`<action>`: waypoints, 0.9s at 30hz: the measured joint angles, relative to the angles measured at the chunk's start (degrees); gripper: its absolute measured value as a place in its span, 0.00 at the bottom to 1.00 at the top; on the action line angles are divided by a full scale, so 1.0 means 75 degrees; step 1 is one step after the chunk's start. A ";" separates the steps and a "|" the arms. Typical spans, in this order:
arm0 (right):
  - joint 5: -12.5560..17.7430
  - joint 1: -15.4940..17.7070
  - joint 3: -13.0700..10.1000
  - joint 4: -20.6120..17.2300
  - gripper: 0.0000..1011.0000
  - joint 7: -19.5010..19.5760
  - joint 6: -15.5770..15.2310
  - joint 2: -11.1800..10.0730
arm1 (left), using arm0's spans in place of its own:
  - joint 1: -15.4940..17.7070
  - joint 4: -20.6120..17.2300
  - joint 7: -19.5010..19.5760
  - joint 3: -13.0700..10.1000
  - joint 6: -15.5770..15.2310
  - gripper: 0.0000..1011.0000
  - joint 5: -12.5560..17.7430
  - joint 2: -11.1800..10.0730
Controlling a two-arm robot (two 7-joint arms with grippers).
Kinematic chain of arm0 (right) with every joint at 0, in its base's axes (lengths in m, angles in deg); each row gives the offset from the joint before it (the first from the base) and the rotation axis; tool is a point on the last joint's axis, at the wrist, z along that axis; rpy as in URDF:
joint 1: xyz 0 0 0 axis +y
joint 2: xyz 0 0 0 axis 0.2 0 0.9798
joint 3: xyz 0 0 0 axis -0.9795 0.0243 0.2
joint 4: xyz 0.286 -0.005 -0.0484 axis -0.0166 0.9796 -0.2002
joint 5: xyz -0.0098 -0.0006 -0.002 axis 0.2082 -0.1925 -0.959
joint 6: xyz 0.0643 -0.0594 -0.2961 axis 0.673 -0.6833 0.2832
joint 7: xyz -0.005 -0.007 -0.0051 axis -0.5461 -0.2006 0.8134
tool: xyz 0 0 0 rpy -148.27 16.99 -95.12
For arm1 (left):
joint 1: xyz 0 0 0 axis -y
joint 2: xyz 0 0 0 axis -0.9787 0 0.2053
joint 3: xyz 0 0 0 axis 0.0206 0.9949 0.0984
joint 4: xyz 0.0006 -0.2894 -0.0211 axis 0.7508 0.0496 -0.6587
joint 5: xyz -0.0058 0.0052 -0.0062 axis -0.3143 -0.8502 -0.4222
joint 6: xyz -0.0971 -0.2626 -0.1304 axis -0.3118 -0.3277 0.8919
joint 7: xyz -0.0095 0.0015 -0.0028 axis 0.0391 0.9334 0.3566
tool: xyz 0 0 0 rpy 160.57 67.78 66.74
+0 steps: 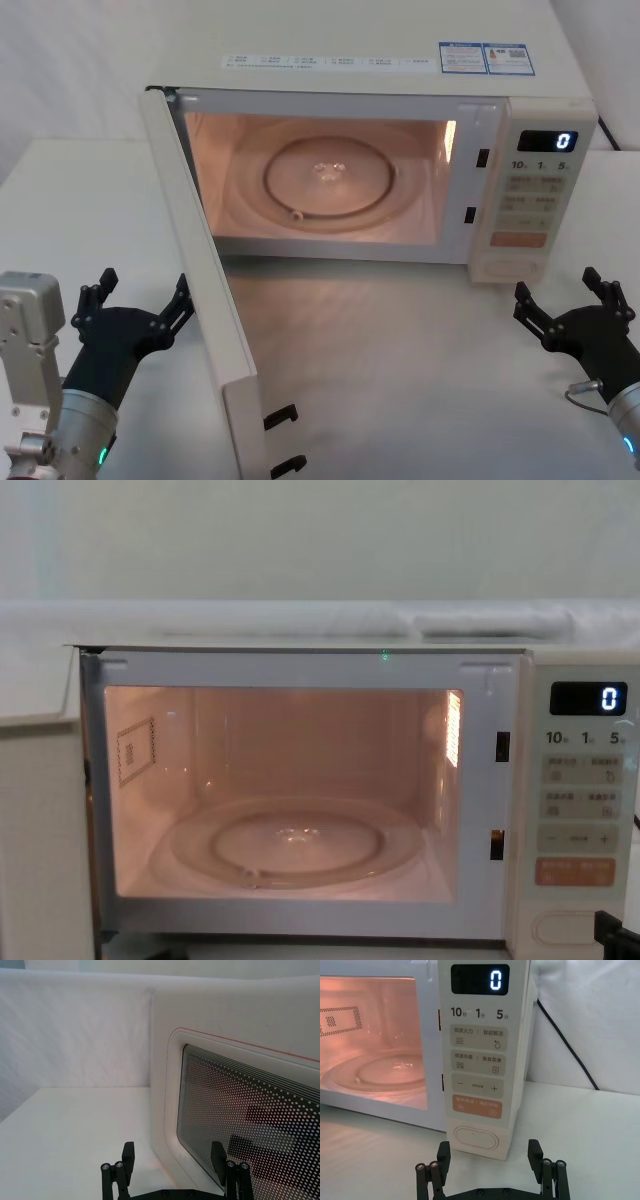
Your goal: Press the button to open the microwave door with one hand; close the microwave door with the other hand.
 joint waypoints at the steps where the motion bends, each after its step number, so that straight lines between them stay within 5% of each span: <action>1: 0.0000 0.0000 0.0000 0.0000 0.99 0.0000 0.0001 0.0000 | 0.0000 0.0000 0.0000 0.0000 0.0000 0.99 0.0000 0.0000; 27: 0.0000 0.0001 0.0000 0.0000 0.99 0.0001 0.0001 0.0000 | 0.0000 0.0000 0.0000 0.0000 0.0000 0.99 0.0000 0.0000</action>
